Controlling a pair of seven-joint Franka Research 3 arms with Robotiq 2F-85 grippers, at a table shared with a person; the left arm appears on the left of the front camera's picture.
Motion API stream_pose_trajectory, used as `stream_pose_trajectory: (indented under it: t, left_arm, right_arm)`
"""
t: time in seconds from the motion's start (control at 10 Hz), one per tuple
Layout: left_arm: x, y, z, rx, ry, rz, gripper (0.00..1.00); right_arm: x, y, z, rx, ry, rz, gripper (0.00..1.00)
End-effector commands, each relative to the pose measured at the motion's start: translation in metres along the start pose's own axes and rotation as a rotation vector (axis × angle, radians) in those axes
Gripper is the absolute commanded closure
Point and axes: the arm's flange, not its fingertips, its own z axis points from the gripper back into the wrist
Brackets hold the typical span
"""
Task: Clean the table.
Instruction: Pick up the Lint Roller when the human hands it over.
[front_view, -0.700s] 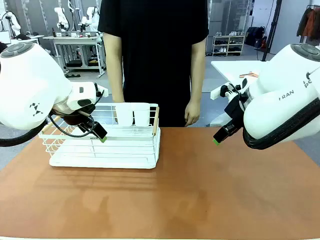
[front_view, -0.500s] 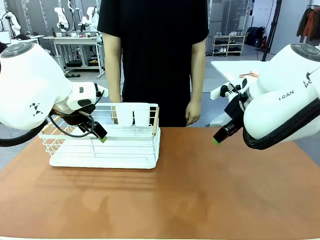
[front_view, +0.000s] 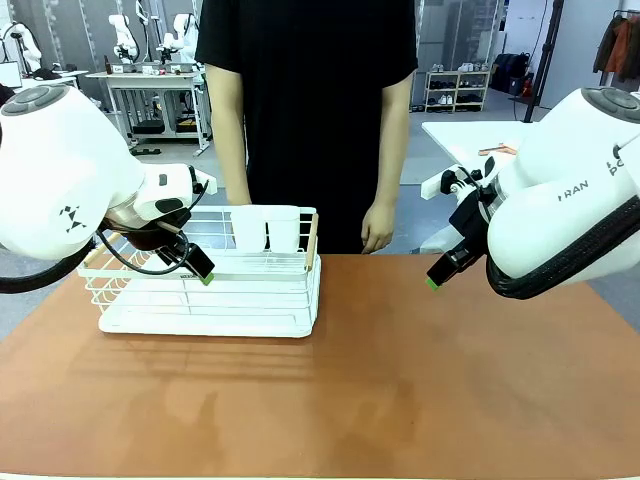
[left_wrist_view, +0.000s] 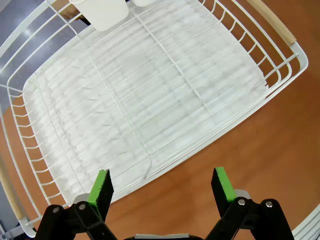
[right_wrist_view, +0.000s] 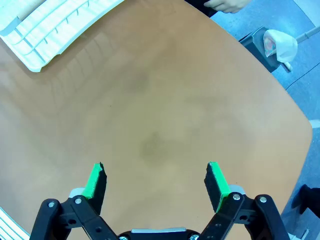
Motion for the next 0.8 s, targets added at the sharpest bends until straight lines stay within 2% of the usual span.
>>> stream_pose_trajectory:
  t: [0.0,0.4,0.5,0.7]
  left_arm:
    - [0.000,0.000,0.000,0.000,0.000,0.001,0.00]
    - [0.000,0.000,0.000,0.000,0.000,0.000,0.00]
    - [0.009,0.009,0.019,-0.133,0.012,0.007,0.00]
    - [0.015,0.035,0.055,-0.394,0.066,0.109,0.00]
  right_arm:
    - [0.000,0.000,0.000,0.001,0.000,-0.001,0.00]
    - [0.000,0.000,0.000,0.000,0.000,0.000,0.00]
    - [0.009,-0.007,0.023,0.078,-0.026,-0.022,0.00]
    - [0.019,-0.039,0.054,0.312,-0.025,-0.125,0.00]
